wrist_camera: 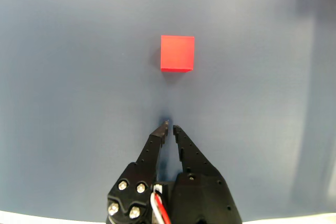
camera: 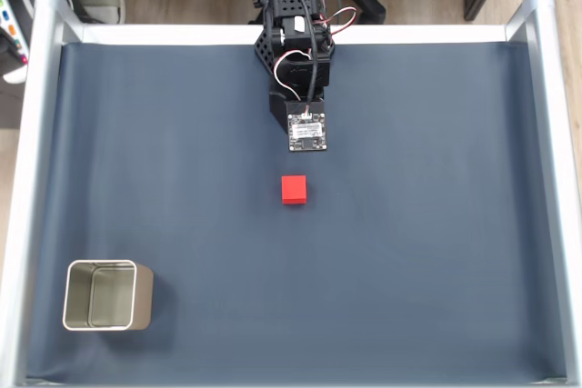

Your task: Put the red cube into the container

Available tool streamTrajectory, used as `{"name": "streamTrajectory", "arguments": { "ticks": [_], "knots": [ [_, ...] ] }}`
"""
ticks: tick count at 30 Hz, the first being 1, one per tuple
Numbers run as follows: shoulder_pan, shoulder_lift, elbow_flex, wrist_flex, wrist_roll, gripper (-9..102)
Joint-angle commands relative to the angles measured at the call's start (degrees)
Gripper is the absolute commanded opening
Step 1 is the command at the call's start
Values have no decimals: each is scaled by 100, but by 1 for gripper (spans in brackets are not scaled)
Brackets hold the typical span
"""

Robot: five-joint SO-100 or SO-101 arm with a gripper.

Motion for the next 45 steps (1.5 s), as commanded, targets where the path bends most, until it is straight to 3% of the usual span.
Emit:
{"name": "streamTrajectory", "arguments": {
  "ticks": [1, 22, 35, 40, 45],
  "knots": [
    [35, -26, -26, 26, -44, 1],
    [-18, -26, -26, 35, -114, 0],
    [141, -782, -343, -2303, 123, 0],
    [9, -1099, -940, -2760, 264, 0],
    [-158, -1872, -2057, -2487, 396, 0]
  ]
}}
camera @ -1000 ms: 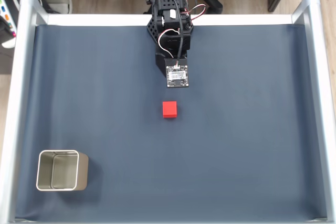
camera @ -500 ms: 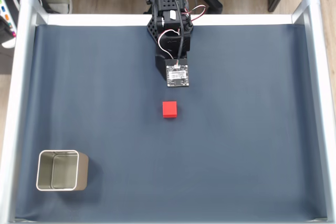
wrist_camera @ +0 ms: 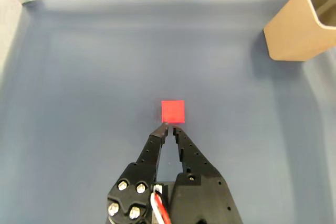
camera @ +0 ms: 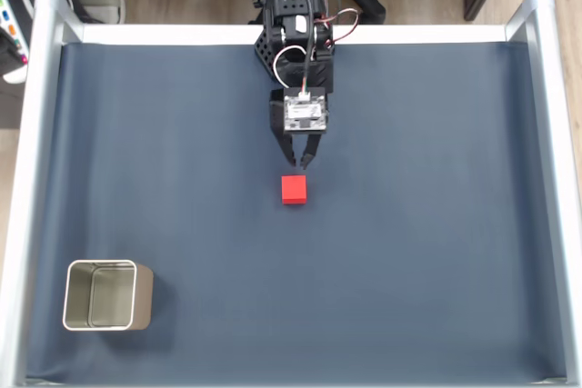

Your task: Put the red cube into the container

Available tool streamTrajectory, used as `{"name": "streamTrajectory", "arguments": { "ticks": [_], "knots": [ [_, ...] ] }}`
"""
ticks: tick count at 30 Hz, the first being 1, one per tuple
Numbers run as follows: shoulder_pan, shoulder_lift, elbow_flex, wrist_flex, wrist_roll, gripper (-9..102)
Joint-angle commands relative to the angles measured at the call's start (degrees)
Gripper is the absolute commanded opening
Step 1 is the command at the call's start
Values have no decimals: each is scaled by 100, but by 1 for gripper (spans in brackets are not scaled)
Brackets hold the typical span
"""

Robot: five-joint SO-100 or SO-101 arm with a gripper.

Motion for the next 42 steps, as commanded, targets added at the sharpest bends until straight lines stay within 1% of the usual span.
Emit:
{"name": "streamTrajectory", "arguments": {
  "ticks": [1, 6, 9, 14, 16, 23, 26, 33, 42],
  "knots": [
    [-26, -439, -888, 149, -26, 0],
    [114, -1872, -2206, 1002, -299, 0],
    [193, -2610, -2892, 1494, -255, 0],
    [404, -3313, -3340, 1617, -404, 3],
    [562, -3454, -3349, 1617, -580, 7],
    [940, -3929, -3305, 1450, -905, 22],
    [958, -4113, -3226, 1283, -896, 25],
    [1037, -4412, -2716, 325, -888, 28],
    [1099, -4685, -2259, -334, -958, 28]
  ]
}}
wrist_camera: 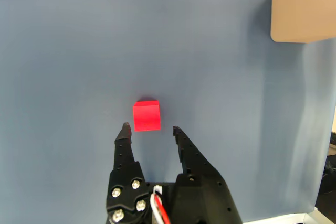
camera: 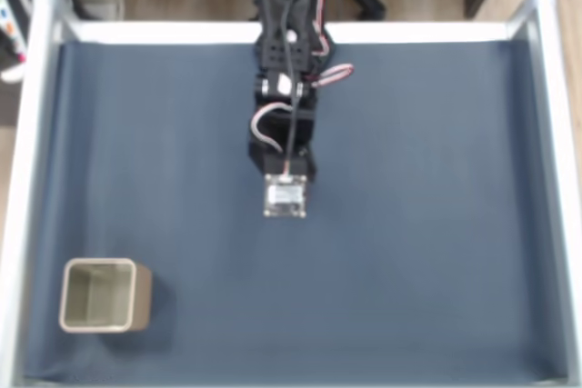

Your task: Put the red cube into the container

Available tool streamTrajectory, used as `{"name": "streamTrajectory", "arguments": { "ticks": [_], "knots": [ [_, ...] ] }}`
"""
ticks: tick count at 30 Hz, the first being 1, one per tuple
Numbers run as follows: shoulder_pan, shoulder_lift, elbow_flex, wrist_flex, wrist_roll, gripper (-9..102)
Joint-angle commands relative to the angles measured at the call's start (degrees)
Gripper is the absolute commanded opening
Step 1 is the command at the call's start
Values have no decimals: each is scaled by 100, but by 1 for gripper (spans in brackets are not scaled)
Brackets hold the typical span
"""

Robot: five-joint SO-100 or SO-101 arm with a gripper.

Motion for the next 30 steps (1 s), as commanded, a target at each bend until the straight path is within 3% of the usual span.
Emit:
{"name": "streamTrajectory", "arguments": {
  "ticks": [1, 18, 30],
  "knots": [
    [44, 0, 9, -220, -35, 28],
    [-18, -633, 483, -1749, 97, 28],
    [-176, -853, 492, -1890, 264, 23]
  ]
}}
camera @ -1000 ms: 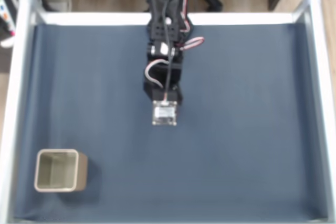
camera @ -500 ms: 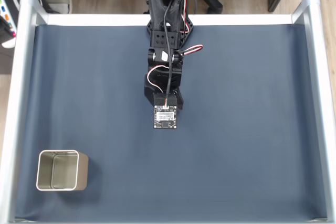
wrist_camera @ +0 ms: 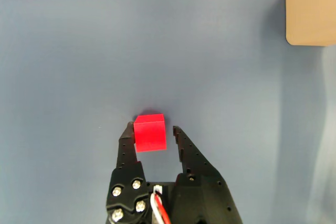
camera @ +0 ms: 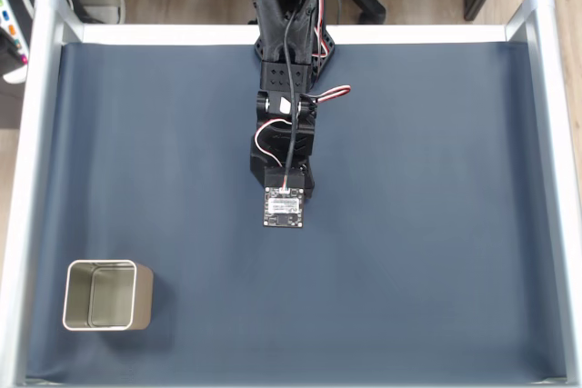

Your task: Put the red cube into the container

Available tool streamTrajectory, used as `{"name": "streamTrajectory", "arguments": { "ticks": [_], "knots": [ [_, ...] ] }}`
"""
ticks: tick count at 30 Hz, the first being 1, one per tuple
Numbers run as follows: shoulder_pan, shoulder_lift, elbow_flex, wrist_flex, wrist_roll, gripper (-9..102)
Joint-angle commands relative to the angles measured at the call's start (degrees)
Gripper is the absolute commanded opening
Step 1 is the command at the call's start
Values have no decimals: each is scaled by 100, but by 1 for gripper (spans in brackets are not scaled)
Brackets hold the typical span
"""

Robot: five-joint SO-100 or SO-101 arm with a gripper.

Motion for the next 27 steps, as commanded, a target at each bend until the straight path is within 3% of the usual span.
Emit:
{"name": "streamTrajectory", "arguments": {
  "ticks": [1, 8, 18, 27],
  "knots": [
    [-79, 0, -35, -114, 70, 22],
    [-97, -26, -62, -193, 114, 0],
    [-35, 193, -123, -18, 105, 0],
    [650, 650, -1292, 1406, 255, 0]
  ]
}}
